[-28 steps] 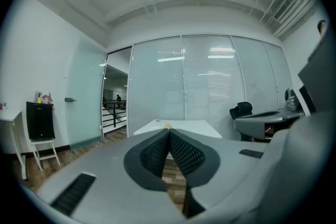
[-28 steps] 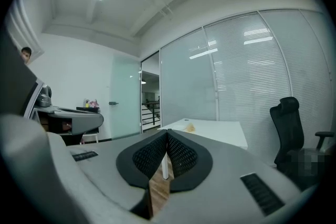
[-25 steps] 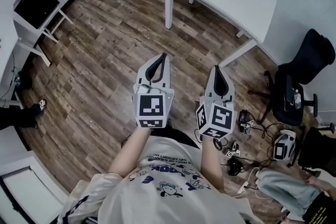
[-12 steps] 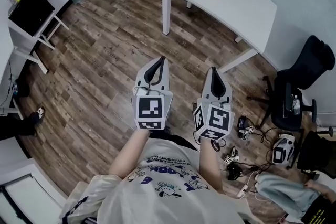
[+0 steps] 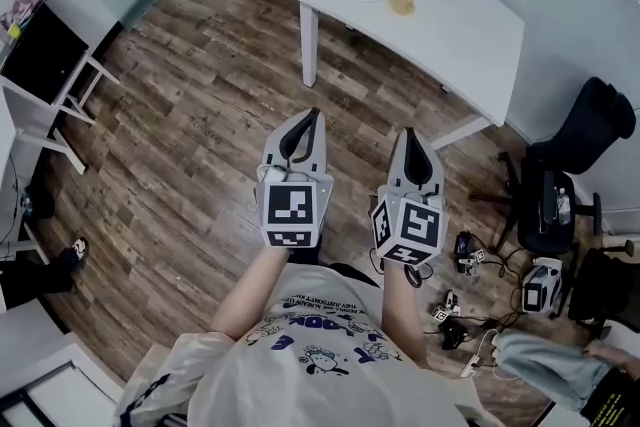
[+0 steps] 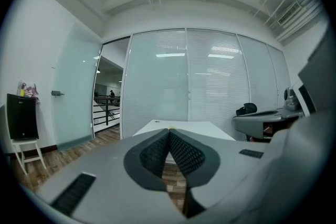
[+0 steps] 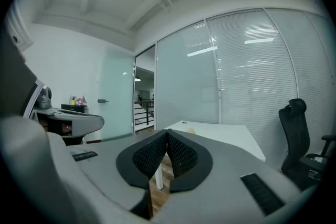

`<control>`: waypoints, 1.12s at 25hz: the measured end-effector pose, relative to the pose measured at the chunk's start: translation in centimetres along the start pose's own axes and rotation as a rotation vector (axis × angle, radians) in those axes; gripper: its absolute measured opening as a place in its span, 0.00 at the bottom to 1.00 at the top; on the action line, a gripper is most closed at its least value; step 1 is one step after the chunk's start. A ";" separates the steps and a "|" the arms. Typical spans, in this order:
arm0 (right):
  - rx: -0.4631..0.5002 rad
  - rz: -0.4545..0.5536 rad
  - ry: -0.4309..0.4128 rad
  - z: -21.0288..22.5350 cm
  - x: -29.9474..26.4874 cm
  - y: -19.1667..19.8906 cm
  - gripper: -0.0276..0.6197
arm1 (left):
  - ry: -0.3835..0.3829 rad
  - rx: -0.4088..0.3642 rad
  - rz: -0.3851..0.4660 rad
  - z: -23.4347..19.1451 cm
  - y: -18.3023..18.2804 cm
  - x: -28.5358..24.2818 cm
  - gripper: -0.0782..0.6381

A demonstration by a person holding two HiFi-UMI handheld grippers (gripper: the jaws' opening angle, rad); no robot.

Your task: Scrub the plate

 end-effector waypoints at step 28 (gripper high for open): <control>-0.005 -0.023 0.047 1.5 -15.1 -0.7 0.04 | 0.028 0.028 -0.036 -6.4 0.6 -14.4 0.15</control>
Point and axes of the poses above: the fingertips, and each gripper's own axes: x backward along the fingers, z to its right, y out of its underside, the point moved 9 cm from there along x, backward along the fingers, and after that the axes turned 13 degrees about -x, right-handed, at the moved point
